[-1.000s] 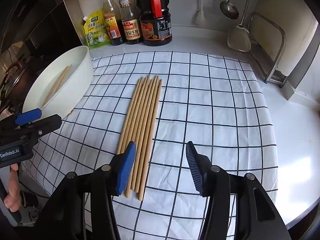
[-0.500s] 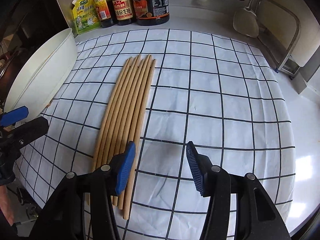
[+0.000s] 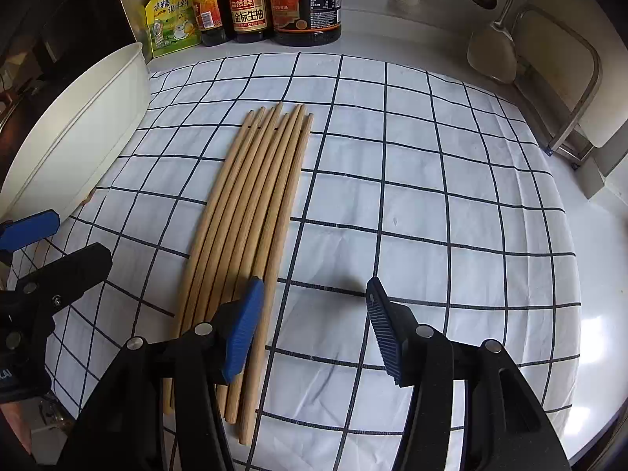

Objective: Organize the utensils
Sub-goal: 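Move both open tools back toward the remaining chopsticks, then grasp a wooden chopstick with the left tool while the right tool grasps another, then lift both held chopsticks and carry them over the water basin, then lower the chopsticks into the basin and open both tools, then move both open tools back toward the remaining chopsticks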

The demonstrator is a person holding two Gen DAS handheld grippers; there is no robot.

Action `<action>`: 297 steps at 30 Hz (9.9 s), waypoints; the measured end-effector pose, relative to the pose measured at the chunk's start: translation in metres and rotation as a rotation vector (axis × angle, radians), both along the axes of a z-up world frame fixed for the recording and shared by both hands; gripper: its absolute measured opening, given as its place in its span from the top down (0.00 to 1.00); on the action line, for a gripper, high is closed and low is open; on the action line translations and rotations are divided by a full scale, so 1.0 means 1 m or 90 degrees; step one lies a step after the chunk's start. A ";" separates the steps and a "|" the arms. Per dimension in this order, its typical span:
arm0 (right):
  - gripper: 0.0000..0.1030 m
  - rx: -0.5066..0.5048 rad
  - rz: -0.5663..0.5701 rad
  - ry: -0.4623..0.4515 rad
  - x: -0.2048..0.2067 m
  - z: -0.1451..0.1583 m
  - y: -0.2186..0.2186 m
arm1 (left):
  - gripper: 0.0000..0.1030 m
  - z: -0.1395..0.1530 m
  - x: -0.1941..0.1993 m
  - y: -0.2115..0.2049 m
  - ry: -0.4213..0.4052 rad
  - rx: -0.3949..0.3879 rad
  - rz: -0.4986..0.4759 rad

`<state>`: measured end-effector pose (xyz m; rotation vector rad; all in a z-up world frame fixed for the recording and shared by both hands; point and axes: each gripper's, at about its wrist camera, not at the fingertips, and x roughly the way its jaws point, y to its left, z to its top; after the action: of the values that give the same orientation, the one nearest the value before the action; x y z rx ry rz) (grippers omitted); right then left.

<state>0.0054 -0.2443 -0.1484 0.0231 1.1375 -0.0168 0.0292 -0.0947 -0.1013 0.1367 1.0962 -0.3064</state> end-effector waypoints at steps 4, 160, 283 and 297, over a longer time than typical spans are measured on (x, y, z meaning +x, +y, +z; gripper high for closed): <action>0.50 -0.013 0.004 0.003 0.003 -0.004 -0.001 | 0.15 0.000 0.002 -0.002 -0.001 -0.002 -0.001; 0.93 0.146 0.135 -0.027 0.159 0.050 0.232 | 0.93 0.029 0.131 0.224 -0.013 -0.005 0.097; 0.49 0.089 -0.099 -0.029 -0.039 0.042 -0.028 | 0.14 0.047 -0.005 0.017 -0.057 -0.018 -0.032; 0.44 0.079 -0.068 0.007 -0.019 0.010 -0.016 | 0.13 0.021 -0.007 0.010 -0.030 -0.004 -0.018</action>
<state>-0.0136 -0.2608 -0.1388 0.1941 1.1455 -0.0419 0.0225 -0.0845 -0.0800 0.1541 1.0471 -0.3305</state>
